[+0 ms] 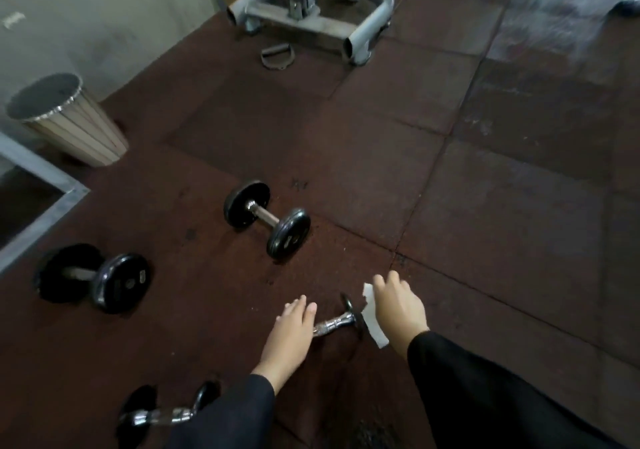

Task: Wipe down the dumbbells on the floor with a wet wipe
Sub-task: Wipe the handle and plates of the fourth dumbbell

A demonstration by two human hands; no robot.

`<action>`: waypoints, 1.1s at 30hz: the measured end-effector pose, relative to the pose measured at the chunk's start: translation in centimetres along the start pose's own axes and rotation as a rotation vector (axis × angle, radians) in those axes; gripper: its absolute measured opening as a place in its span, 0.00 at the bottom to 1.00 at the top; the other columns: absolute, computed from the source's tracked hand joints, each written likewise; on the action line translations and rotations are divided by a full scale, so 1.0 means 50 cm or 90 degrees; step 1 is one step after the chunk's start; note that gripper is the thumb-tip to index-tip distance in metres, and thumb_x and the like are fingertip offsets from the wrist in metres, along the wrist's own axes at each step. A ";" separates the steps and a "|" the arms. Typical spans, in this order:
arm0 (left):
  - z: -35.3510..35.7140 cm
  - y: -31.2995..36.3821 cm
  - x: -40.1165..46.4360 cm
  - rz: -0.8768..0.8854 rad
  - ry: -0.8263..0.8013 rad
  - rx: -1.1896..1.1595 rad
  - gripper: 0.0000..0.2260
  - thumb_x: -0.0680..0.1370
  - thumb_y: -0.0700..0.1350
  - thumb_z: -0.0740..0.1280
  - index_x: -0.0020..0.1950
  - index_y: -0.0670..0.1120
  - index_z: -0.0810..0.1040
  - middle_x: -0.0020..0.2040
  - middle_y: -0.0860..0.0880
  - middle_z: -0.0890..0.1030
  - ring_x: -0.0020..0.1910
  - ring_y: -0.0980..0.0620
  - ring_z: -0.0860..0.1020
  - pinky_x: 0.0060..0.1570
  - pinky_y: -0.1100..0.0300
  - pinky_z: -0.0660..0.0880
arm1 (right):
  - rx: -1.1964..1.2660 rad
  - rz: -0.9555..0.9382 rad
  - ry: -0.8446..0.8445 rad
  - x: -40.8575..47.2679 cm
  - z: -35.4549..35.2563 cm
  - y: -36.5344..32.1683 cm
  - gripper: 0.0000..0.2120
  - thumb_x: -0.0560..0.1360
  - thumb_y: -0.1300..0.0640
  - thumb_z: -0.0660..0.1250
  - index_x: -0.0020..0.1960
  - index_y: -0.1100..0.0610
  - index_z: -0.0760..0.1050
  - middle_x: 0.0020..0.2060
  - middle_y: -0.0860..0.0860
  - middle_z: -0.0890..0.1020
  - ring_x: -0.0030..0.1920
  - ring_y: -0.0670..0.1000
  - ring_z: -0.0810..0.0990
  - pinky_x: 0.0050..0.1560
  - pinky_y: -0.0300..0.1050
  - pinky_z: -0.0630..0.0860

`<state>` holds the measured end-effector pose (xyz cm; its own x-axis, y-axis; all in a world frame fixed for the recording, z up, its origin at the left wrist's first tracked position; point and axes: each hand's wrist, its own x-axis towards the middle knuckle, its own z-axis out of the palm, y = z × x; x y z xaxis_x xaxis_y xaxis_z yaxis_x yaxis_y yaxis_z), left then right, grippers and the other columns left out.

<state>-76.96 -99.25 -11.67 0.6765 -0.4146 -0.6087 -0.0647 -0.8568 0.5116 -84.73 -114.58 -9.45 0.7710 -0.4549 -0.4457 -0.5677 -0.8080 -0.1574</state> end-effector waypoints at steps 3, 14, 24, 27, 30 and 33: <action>-0.086 0.101 -0.094 0.018 -0.048 0.048 0.21 0.84 0.48 0.47 0.76 0.43 0.57 0.77 0.47 0.58 0.77 0.49 0.52 0.73 0.58 0.49 | 0.129 0.110 -0.040 -0.088 -0.123 0.033 0.14 0.77 0.70 0.51 0.61 0.61 0.65 0.62 0.59 0.66 0.50 0.56 0.76 0.40 0.42 0.68; -0.254 0.433 -0.308 0.038 -0.094 0.056 0.23 0.83 0.50 0.48 0.76 0.41 0.57 0.76 0.47 0.60 0.77 0.48 0.53 0.73 0.56 0.51 | 0.216 0.224 -0.033 -0.315 -0.485 0.120 0.12 0.76 0.67 0.56 0.57 0.59 0.70 0.45 0.52 0.69 0.50 0.55 0.77 0.41 0.39 0.66; -0.222 0.772 -0.279 0.071 -0.054 0.163 0.24 0.83 0.50 0.47 0.76 0.40 0.53 0.77 0.44 0.56 0.77 0.47 0.50 0.74 0.55 0.47 | 0.093 0.141 -0.009 -0.238 -0.746 0.304 0.07 0.77 0.64 0.53 0.54 0.58 0.65 0.52 0.55 0.76 0.40 0.53 0.69 0.39 0.43 0.65; -0.220 0.833 -0.254 0.050 -0.049 0.131 0.24 0.83 0.50 0.47 0.76 0.39 0.55 0.77 0.43 0.58 0.77 0.47 0.51 0.73 0.54 0.49 | 0.086 0.099 -0.005 -0.200 -0.794 0.352 0.07 0.78 0.62 0.55 0.55 0.59 0.66 0.53 0.56 0.75 0.46 0.57 0.76 0.40 0.43 0.66; -0.227 0.882 -0.224 0.027 -0.031 0.104 0.23 0.83 0.51 0.47 0.73 0.39 0.62 0.73 0.42 0.66 0.75 0.46 0.59 0.71 0.55 0.55 | 0.078 0.071 -0.006 -0.143 -0.836 0.386 0.10 0.77 0.61 0.57 0.58 0.61 0.67 0.54 0.56 0.75 0.53 0.58 0.78 0.41 0.43 0.67; -0.244 0.914 -0.177 -0.016 0.004 0.081 0.24 0.82 0.53 0.47 0.55 0.39 0.77 0.58 0.41 0.79 0.62 0.42 0.74 0.56 0.55 0.68 | 0.053 0.040 -0.019 -0.071 -0.879 0.393 0.11 0.77 0.62 0.57 0.59 0.61 0.67 0.55 0.56 0.75 0.53 0.58 0.78 0.42 0.45 0.69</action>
<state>-76.94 -131.01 24.50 0.6840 -0.3910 -0.6158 -0.1396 -0.8988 0.4156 -85.94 -145.30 27.79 0.7253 -0.4909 -0.4827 -0.6372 -0.7442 -0.2006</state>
